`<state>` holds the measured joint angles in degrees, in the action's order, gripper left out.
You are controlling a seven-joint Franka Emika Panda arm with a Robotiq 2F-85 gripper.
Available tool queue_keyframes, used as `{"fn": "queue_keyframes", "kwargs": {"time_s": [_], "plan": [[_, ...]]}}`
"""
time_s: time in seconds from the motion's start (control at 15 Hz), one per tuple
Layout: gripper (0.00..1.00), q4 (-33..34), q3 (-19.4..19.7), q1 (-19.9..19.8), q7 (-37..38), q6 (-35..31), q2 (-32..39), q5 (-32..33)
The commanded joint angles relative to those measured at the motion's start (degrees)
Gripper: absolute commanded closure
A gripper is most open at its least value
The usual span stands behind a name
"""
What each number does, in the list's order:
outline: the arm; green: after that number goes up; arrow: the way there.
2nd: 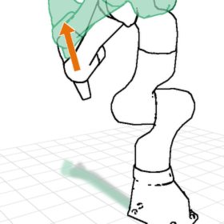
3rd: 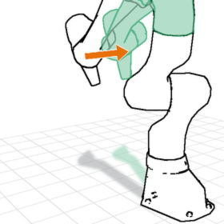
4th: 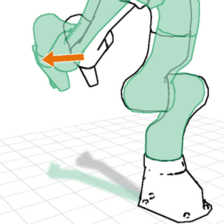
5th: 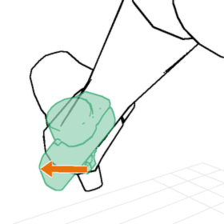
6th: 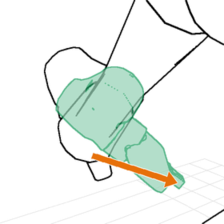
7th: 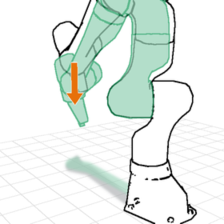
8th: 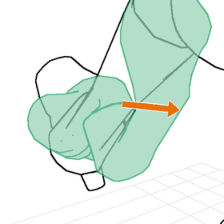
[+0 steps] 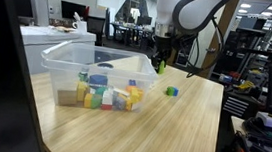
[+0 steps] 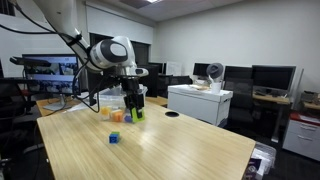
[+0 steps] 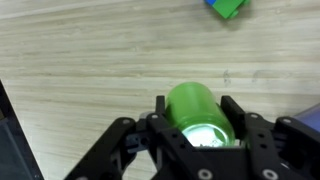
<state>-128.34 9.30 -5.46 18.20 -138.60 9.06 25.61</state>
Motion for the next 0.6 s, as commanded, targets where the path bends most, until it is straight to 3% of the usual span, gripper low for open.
{"fn": "queue_keyframes", "kwargs": {"time_s": [0.0, 0.13, 0.2, 0.4, 0.53], "plan": [[0.68, 0.8, 1.0, 0.6, 2.9, -2.8, 3.7, 1.2], [0.68, 1.3, 1.3, 1.3, 3.4, -2.5, 5.2, 0.9], [0.18, 1.5, 1.3, 1.5, 2.9, -2.4, 5.7, 0.2], [0.04, 1.9, 1.3, 2.1, 2.3, -2.3, 6.4, -0.4], [0.00, 1.8, 1.3, 2.5, 2.1, -2.4, 6.1, -0.3]]}}
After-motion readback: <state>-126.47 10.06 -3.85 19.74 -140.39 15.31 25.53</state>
